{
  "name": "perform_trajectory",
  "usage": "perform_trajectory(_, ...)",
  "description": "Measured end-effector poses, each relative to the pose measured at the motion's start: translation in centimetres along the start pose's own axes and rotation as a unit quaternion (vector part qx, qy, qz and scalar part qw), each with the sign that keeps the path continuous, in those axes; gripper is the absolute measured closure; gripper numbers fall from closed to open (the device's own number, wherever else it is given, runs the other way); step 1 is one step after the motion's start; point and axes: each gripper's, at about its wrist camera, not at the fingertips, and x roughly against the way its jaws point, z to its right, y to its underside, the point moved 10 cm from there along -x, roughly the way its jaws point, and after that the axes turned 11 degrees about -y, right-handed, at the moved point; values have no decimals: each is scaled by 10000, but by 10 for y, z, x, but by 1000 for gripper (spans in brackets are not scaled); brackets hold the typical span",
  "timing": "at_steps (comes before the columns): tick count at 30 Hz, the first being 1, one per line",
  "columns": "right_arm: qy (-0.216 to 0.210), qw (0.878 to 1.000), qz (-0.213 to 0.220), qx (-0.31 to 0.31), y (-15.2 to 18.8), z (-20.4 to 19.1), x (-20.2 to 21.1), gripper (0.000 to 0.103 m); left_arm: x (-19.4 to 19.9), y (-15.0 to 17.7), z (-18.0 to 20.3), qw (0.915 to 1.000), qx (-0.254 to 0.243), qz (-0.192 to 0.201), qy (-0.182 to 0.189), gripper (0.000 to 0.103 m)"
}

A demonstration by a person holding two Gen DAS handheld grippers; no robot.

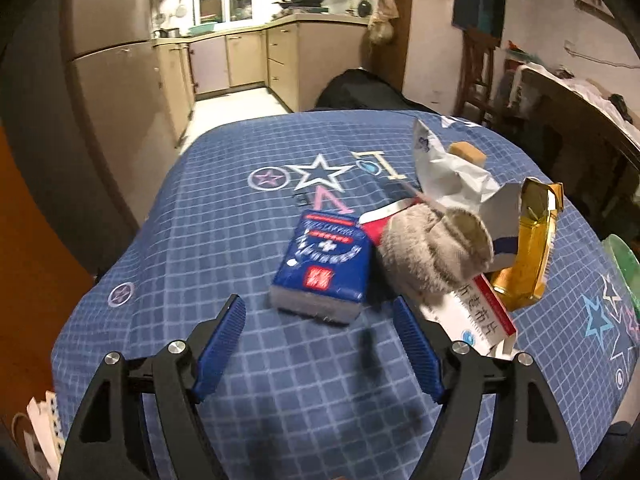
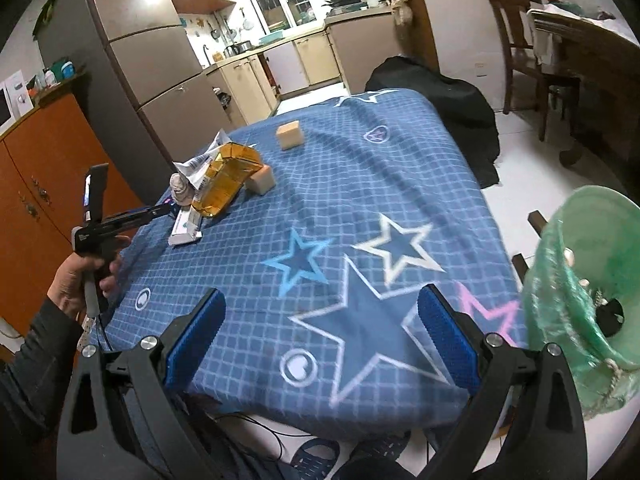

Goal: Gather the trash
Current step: 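Grasp the blue-and-white medicine box with the left tool while the right tool grasps the gold carton, then carry the medicine box and gold carton with both tools over the green bin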

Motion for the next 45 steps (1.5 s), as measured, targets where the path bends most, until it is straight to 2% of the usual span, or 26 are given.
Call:
perform_trajectory(4, -160, 9998, -94, 89, -11, -14, -20, 9, -19, -9, 6, 9999, -48, -89, -101, 27)
perform_trajectory(7, -460, 9987, -201, 50, -19, -28, -42, 9, -34, -9, 17, 9996, -166, -148, -172, 27)
perform_trajectory(9, -690, 9972, -275, -34, -25, -38, -61, 9, -34, -9, 24, 9996, -214, -139, -134, 38)
perform_trajectory(11, -893, 9953, -350, -158, -32, -46, -83, 10, -35, -9, 28, 9998, -138, -128, -97, 47)
perform_trajectory(14, -1212, 9906, -482, -411, -40, -59, -116, 15, -38, -9, 28, 9997, 148, -185, -31, 48)
perform_trajectory(19, -1499, 9842, -556, -767, -55, -73, -154, 19, -28, 1, 24, 9989, 434, -199, -25, 49)
perform_trajectory(24, -1273, 9865, -441, -927, -73, -66, -176, 23, -18, 10, 20, 9978, 619, -229, -52, 49)
perform_trajectory(26, -1050, 9892, -477, -900, -75, -62, -182, 42, -16, 11, 21, 9977, 632, -230, -63, 49)
perform_trajectory(28, -909, 9902, -570, -888, -72, -58, -186, 53, -14, 13, 23, 9976, 651, -229, -63, 49)
perform_trajectory(35, -721, 9961, -287, -420, -70, -68, -164, 68, -3, 23, 26, 9963, 829, -186, -118, 49)
perform_trajectory(42, -596, 9978, -21, 282, -67, -87, -125, 71, 16, 34, 11, 9924, 1173, -85, -350, 49)
perform_trajectory(45, -560, 9976, 39, 402, -61, -89, -112, 71, 30, 34, 3, 9899, 1284, 49, -593, 49)
